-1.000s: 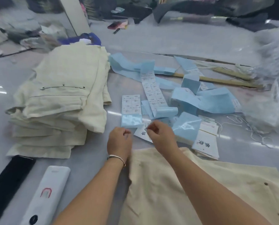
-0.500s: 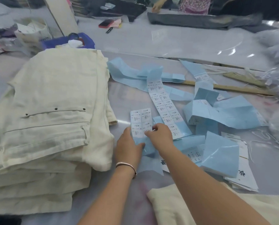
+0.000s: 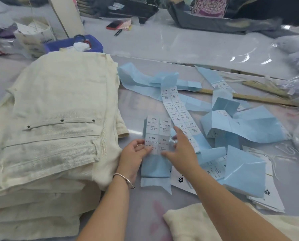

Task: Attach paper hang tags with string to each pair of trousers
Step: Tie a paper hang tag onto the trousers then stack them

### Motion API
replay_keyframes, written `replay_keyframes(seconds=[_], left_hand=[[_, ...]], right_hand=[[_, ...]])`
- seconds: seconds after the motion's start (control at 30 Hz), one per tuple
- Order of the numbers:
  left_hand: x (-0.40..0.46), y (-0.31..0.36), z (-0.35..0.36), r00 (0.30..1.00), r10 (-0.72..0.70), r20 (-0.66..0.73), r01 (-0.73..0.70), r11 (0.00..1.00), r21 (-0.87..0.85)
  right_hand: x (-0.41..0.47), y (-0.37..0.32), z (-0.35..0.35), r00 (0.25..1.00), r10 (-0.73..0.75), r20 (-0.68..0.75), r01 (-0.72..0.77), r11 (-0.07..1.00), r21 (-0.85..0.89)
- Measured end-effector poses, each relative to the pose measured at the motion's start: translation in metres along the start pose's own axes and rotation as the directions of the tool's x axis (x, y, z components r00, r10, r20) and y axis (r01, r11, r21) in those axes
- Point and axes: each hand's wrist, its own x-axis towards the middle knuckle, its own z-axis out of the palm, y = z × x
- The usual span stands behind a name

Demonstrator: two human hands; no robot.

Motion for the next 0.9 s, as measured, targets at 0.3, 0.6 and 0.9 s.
replay_keyframes(seconds=[0.3, 0.6, 0.9], left_hand=[[0.001, 0.004, -0.013, 0.972, 0.009, 0.233, 0.009, 0.997, -0.075], [0.000, 0.005, -0.008, 0.979, -0.019, 0.204, 0.028, 0.999, -0.042], [0.005, 0.004, 0.001, 0.995, -0.073, 0.063, 0.074, 0.997, -0.014]], right_hand=[[-0.004, -0.015, 0.014, 0.877, -0.468, -0.113, 0.389, 0.827, -0.405], [0.004, -0.024, 0.014, 0.886, -0.456, -0.084, 0.401, 0.844, -0.357], [0.008, -0.027, 0.008, 0.892, -0.437, -0.114, 0.387, 0.870, -0.305]])
